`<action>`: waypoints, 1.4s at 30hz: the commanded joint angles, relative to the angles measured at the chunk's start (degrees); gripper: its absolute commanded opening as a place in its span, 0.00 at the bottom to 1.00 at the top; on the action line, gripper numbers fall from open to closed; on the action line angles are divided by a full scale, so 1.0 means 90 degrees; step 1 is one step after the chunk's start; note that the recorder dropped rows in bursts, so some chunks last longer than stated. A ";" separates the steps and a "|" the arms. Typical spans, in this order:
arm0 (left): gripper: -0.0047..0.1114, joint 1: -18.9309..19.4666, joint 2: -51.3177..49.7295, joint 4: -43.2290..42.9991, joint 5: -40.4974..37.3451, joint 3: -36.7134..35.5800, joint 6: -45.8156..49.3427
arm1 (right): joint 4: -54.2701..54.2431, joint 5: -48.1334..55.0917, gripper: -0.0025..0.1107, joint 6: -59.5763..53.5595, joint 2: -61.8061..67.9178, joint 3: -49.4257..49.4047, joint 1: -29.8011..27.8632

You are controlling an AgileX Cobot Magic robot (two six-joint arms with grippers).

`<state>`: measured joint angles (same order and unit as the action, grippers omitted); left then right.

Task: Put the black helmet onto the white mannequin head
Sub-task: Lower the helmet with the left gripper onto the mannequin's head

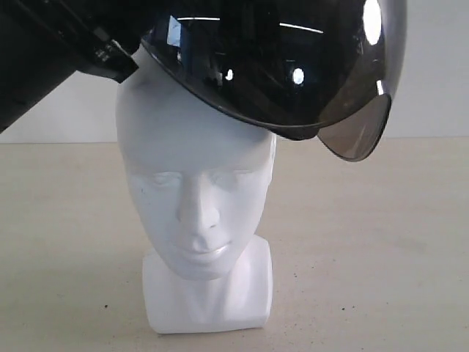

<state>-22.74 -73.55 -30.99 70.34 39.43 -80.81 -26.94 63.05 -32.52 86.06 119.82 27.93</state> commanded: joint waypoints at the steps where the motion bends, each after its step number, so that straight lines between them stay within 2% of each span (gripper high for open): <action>1: 0.08 0.0191 0.0324 0.0466 -0.0042 -0.0149 0.0612 | -0.0300 -0.0075 0.02 -0.0115 0.0170 0.0013 0.0000; 17: 0.08 0.0191 0.0335 0.0927 -0.0042 -0.0459 0.1447 | -0.0673 -0.0057 0.02 -0.0456 0.0529 0.0013 0.0000; 23: 0.08 0.0540 0.0335 0.1039 -0.0042 -0.0669 0.1518 | -0.0718 -0.0027 0.02 -0.0467 0.0541 0.0013 0.0000; 31: 0.08 0.0761 0.0335 0.1038 -0.0042 -0.0680 0.1540 | -0.1204 0.0074 0.02 -0.0652 0.0710 0.0013 0.0000; 42: 0.08 0.0780 0.0335 0.1034 -0.0042 -0.0759 0.1663 | -0.1705 0.0358 0.02 -0.0877 0.0734 0.0013 0.0000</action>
<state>-17.28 -71.61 -27.06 70.79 33.36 -71.83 -41.49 63.66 -40.11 92.35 119.82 27.93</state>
